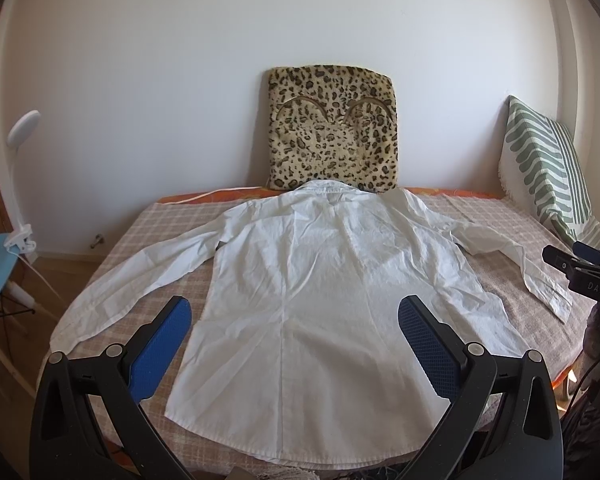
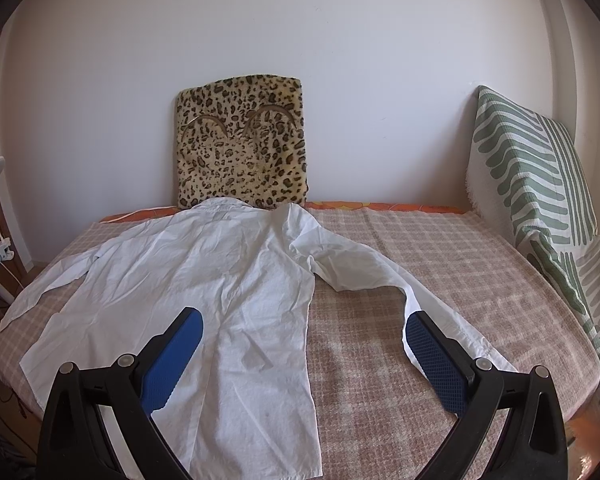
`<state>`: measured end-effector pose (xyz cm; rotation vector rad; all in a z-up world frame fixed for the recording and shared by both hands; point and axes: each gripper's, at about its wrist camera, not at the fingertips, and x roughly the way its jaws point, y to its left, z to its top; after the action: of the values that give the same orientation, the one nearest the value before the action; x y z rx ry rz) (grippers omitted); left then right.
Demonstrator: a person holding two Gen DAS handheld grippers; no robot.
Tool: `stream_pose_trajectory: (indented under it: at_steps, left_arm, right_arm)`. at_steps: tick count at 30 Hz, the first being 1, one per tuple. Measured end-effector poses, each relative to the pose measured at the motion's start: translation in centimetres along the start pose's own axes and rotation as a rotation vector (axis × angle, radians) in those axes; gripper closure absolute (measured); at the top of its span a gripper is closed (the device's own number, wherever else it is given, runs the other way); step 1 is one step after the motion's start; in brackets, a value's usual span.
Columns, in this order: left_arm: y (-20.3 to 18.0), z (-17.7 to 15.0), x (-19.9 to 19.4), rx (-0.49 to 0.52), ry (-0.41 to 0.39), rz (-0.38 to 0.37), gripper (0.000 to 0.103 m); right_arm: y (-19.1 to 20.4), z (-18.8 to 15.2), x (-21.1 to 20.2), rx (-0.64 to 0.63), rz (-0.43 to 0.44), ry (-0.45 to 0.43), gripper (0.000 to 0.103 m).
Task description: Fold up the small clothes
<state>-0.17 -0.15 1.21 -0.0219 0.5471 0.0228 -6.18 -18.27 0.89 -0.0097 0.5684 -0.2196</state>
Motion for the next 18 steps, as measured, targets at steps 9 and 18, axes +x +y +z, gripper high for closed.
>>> stream_pose_trajectory:
  at_steps: [9,18]
  left_arm:
    - [-0.1,0.33,-0.11,0.001,0.001,0.001,0.0]
    - [-0.04,0.67,-0.21,0.004,-0.003,0.0,0.0]
  right_arm:
    - [-0.08,-0.03,0.06,0.004,0.003,0.002,0.0]
    - [-0.09,0.0,0.1,0.008,0.004,0.002,0.0]
